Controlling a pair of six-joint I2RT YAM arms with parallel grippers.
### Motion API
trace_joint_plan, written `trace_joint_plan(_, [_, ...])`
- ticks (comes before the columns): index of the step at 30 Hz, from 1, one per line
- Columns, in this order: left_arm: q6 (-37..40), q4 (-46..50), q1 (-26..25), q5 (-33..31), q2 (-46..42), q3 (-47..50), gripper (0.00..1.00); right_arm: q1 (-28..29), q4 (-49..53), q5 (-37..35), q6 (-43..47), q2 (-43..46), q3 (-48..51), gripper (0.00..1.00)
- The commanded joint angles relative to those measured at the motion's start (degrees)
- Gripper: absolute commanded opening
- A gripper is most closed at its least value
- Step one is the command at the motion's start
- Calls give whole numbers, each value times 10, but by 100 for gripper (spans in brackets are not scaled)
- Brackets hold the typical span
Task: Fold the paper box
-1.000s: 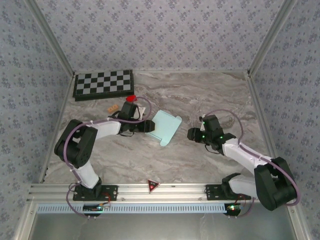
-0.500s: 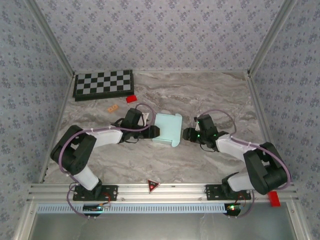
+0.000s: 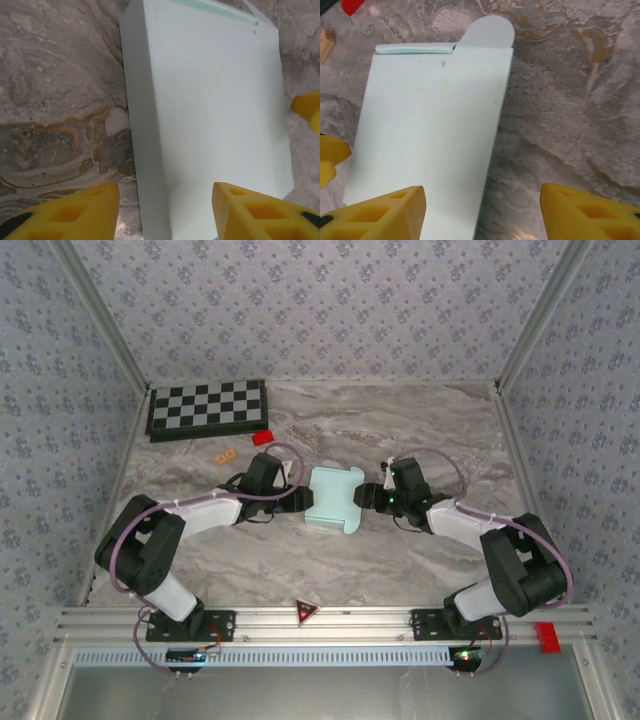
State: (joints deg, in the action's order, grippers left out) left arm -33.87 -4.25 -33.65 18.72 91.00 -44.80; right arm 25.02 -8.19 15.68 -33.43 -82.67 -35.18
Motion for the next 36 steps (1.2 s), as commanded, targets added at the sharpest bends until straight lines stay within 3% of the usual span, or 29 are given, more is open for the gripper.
trace_joint_plan(1, [17,10,10,15,18,-33,48,0,-65,37,-22,-17,-4,66])
trace_joint_plan(13, [12,3,15,40,72,-72,43,2,-96,57,-67,-81,-26,63])
trace_joint_plan(16, [11,0,16,47,80,-75,38,2,-117,78,-74,-95,-26,60])
trace_joint_plan(29, [-4,-16,25,51,85,-62,32,0,-213,151,-99,-141,-15,54])
trace_joint_plan(36, [-11,-32,27,59,90,-52,33,9,-242,164,-96,-138,-7,53])
